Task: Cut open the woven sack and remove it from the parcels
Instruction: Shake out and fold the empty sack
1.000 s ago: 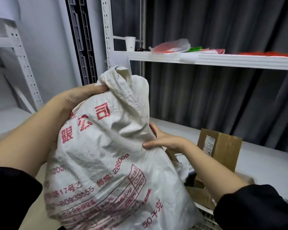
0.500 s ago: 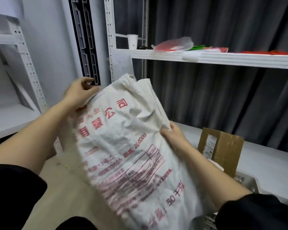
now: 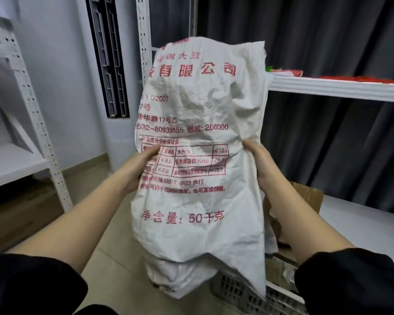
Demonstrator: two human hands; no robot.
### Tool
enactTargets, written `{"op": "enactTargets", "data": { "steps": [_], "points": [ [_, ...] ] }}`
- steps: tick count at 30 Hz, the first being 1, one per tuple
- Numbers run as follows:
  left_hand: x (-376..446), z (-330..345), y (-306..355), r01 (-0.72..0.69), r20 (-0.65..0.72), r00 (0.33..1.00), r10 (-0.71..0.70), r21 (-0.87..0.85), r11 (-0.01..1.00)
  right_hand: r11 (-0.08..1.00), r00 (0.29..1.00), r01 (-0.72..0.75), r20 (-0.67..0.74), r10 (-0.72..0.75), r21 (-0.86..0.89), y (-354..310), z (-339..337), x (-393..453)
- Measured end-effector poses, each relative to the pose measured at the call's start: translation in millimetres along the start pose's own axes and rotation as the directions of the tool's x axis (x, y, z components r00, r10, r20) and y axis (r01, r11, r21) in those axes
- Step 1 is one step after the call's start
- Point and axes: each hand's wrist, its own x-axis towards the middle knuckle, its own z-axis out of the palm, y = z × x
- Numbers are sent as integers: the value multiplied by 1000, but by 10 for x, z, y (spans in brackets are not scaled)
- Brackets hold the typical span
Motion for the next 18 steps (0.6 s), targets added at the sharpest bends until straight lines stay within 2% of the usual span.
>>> {"op": "enactTargets", "data": {
  "steps": [2, 4, 5, 7, 9, 12, 15, 18],
  "points": [
    [65, 70, 17, -8, -139, 990, -3, -82, 997, 991, 985, -125, 116, 128, -39, 58, -105, -72],
    [126, 79, 0, 4, -211, 977, -33, -139, 990, 958, 967, -179, 140, 213, -223, 214, -155, -135],
    [134, 67, -22, 21, -220, 974, -54, -149, 989, 946, 978, -165, 79, 194, -277, 303, -172, -131],
    [150, 1, -76, 52, -235, 968, -85, -145, 988, 956, 985, -135, -136, 102, -260, 419, -176, -118],
    [152, -85, -150, 56, -276, 957, -86, -114, 992, 973, 937, -102, -348, 24, -208, 417, -165, -129],
    [354, -386, -373, 42, -389, 920, -51, -30, 999, 945, 880, -146, -474, -11, -293, 385, -194, -138],
    [537, -625, -506, 45, -457, 889, -18, 49, 998, 915, 914, -202, -402, 48, -349, 369, -246, -169],
    [119, -363, -264, 21, -283, 959, -2, 63, 998, 921, 956, -179, -281, 80, -345, 350, -301, -253]
  ]
}}
